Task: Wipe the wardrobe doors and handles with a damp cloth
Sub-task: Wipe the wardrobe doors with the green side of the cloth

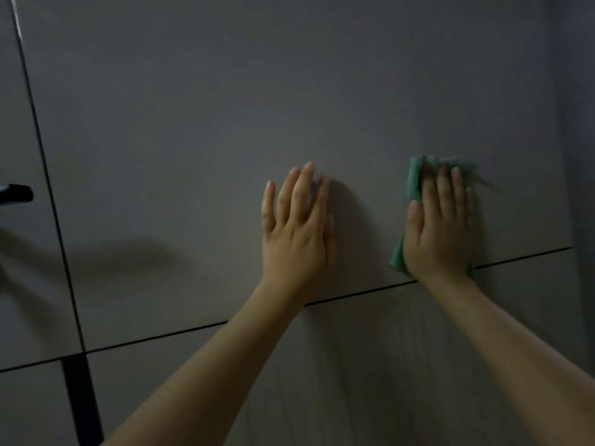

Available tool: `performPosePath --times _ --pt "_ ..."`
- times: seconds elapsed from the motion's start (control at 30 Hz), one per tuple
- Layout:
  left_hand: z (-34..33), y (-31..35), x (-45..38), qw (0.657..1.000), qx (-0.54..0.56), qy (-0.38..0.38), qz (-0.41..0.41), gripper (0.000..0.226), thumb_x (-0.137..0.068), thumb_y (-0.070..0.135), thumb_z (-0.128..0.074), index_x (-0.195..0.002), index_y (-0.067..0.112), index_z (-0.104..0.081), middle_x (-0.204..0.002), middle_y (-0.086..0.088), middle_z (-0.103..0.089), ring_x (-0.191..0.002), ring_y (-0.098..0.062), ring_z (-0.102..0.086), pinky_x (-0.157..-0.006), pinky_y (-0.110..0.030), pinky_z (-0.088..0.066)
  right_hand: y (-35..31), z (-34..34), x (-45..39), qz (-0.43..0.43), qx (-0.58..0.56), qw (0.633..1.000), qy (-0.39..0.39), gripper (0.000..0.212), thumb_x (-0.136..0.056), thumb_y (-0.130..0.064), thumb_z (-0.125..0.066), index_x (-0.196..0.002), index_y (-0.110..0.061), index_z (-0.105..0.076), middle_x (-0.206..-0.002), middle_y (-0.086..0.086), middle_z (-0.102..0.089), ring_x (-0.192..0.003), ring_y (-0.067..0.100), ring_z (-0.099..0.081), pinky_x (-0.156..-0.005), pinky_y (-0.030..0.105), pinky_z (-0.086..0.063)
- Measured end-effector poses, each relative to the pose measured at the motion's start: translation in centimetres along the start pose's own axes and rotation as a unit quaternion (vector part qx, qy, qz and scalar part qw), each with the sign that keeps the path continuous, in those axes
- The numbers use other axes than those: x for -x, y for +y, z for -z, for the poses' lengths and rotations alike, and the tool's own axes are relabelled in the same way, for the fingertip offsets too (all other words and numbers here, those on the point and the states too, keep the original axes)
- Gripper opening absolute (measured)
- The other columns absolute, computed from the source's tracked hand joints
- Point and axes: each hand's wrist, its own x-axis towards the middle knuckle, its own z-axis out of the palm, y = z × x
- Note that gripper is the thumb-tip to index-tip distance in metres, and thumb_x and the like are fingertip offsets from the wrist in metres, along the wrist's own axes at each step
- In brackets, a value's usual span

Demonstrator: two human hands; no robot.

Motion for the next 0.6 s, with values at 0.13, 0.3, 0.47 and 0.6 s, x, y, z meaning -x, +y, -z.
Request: performPosePath --times 0.13,0.3,0.47,0.6 --pt "-0.5 1.6 0.6 1.000 0.005 -0.010 -0.014 0.050 -0.093 0.024 -0.040 -0.138 0.004 -0.049 -0.147 -0.019 -0.040 -0.138 -0.029 -0.025 -0.117 -0.046 -0.008 -1.7 0.3 4.7 0.066 -0.001 0.998 -0.019 0.053 -0.102 -0.032 -0.021 -0.146 -0.005 -0.030 -0.153 0.013 -0.026 -0.143 0.031 -0.022 -0.117 0.046 -0.013" --pt "-1.4 3.5 1.4 0.999 0.001 -0.018 -0.034 0.051 -0.094 0.028 -0.041 -0.140 0.006 -0.048 -0.148 -0.017 -0.040 -0.138 -0.028 -0.025 -0.117 -0.044 -0.009 4.6 1.5 3.3 0.173 0.005 0.984 -0.042 0.052 -0.100 -0.029 -0.025 -0.146 -0.004 -0.029 -0.150 0.015 -0.031 -0.141 0.033 -0.023 -0.118 0.043 -0.011" --pt "-2.4 4.2 1.5 0.999 -0.025 -0.031 -0.031 0.059 -0.092 0.040 -0.043 -0.141 0.006 -0.045 -0.146 -0.018 -0.042 -0.138 -0.031 -0.026 -0.116 -0.044 -0.010 9.9 1.5 -0.2 -0.082 -0.001 0.997 -0.010 0.058 -0.098 -0.029 -0.021 -0.141 0.007 -0.034 -0.149 0.025 -0.031 -0.141 0.039 -0.023 -0.116 0.052 -0.017" --pt "-2.6 5.5 1.5 0.999 -0.039 -0.029 -0.006 0.068 -0.089 0.049 -0.045 -0.138 0.002 -0.046 -0.145 -0.023 -0.041 -0.137 -0.036 -0.026 -0.115 -0.050 -0.010 6.2 1.3 3.4 -0.075 0.001 0.997 0.007 0.056 -0.100 -0.031 -0.022 -0.140 0.007 -0.038 -0.148 0.025 -0.034 -0.140 0.040 -0.025 -0.115 0.054 -0.018"
